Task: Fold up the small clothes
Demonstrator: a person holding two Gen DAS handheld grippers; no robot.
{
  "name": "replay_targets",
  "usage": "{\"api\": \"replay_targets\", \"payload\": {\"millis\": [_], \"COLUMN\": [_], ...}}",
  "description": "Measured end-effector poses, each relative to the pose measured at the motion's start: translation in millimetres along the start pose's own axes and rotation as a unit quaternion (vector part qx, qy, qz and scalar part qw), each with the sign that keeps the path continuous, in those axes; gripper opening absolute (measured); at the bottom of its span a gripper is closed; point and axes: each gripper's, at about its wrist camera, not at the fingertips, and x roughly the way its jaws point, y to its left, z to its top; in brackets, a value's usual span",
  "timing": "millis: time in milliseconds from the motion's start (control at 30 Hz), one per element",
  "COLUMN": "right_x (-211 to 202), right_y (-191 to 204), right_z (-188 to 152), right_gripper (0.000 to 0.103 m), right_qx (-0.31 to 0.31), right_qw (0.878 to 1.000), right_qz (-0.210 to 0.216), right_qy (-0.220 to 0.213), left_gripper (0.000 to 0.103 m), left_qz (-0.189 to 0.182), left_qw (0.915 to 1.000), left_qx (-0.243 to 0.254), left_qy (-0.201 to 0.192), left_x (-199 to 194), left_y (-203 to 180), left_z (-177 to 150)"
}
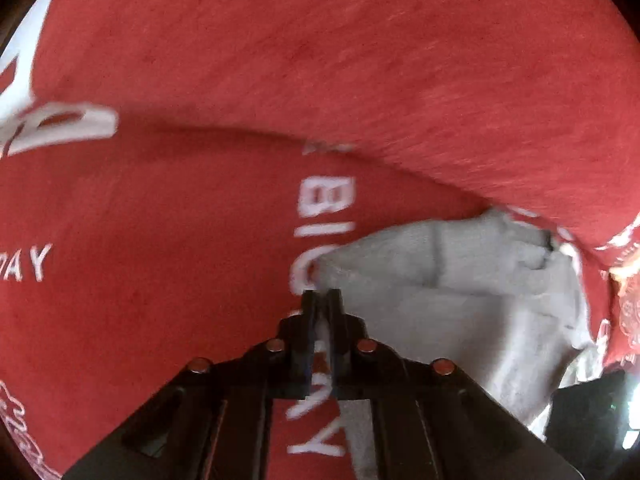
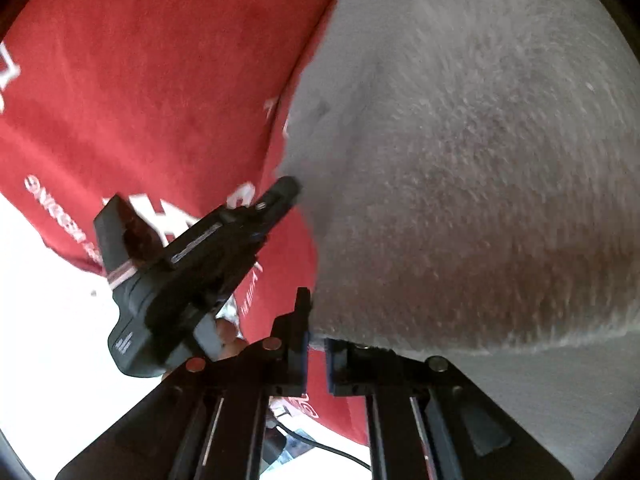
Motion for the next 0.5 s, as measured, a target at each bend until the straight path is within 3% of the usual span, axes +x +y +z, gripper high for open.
{"api": "replay_targets", "payload": {"millis": [33, 100, 167, 200, 233, 267, 367, 400, 500], "right_x": [5, 18, 14, 8, -1, -22, -79, -114, -178], "right_y": [-2, -8, -15, -17, -18, -19, -27, -39, -74], "right_z": [-1, -2, -5, -7, -9, -10, -5, -1, 13], "right_gripper": [0.006, 0.008, 0.018, 0.028, 0.054, 0.066, 0.066, 0.066, 0.066], "right_qx": [-0.005, -0.006, 0.004, 0.004, 0.0, -0.014, -0.036, -0.029, 0.026], "right_qw": [1.0, 0.999, 0.999, 0.999, 0.998, 0.998, 0.995, 0.99, 0.977], "right_qz": [-0.007, -0.024, -0.037, -0.037, -0.042, -0.048, -0.091, -0.126, -0.168], "right_qy": [0.006, 0.024, 0.033, 0.038, 0.041, 0.031, -0.018, -0.056, -0.129], "left_gripper": [0.0, 0.0, 0.0, 0.0, 0.0, 0.001, 0.001, 0.001, 0.001], "left_qz": [0.013, 0.002, 0.014, 0.022, 0.027, 0.031, 0.028, 0.027, 0.021], "left_qw": [0.9999, 0.9998, 0.9997, 0.9996, 0.9995, 0.9994, 0.9993, 0.9993, 0.9991], "left_qx": [-0.005, -0.019, -0.02, -0.016, -0.013, -0.012, -0.008, -0.007, 0.005], "left_qy": [0.004, -0.001, -0.002, -0.003, -0.003, -0.006, -0.024, -0.027, -0.036], "left_x": [4, 4, 0, -3, -7, -10, -29, -30, -41], "left_y": [6, 15, 17, 16, 15, 17, 5, -4, -19], "left_z": [-8, -15, -16, -16, -17, -18, -24, -26, -35]}}
